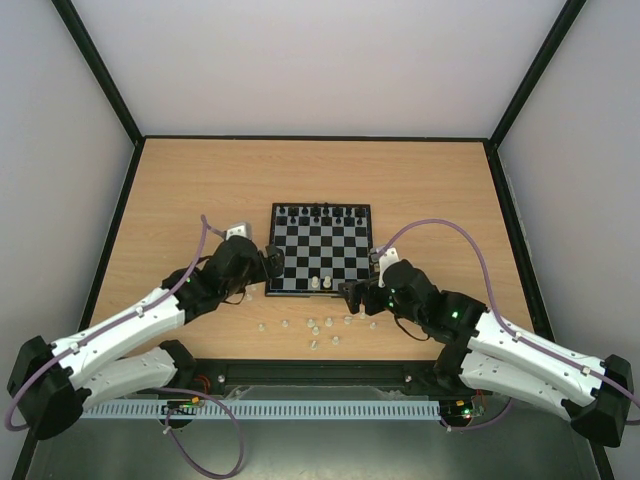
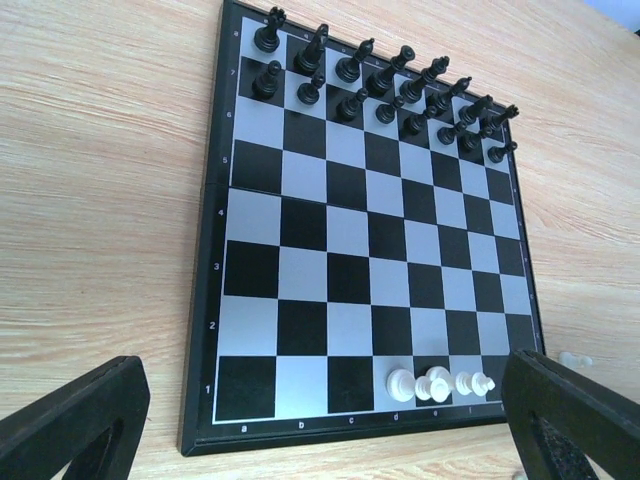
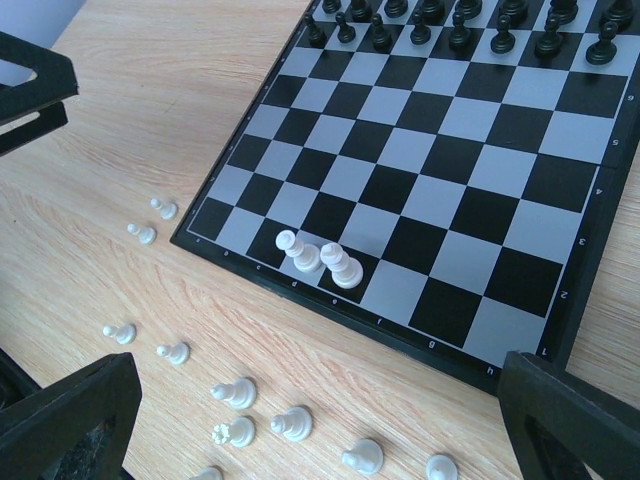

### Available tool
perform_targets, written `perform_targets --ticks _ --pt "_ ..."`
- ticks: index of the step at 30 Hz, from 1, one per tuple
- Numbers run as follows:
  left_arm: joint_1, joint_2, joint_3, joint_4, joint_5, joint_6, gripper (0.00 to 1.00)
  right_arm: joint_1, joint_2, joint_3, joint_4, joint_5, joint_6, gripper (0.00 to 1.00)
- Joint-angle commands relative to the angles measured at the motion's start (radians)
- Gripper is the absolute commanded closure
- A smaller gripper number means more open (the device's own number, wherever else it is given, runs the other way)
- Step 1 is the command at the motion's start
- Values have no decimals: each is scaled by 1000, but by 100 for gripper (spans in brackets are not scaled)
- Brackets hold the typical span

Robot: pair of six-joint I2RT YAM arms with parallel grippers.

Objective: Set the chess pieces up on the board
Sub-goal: Pick up the chess piece at the center of the board.

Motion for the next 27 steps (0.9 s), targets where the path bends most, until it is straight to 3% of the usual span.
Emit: perform_targets --ticks 1,18,27 --pt "2 -63 -34 -6 5 -12 1 -3 -22 5 -27 19 20 2" --pt "2 -127 -59 -21 51 21 1 -3 -51 49 -121 37 83 1" --pt "2 -115 -63 -49 59 15 1 -3 121 186 -264 -105 96 1"
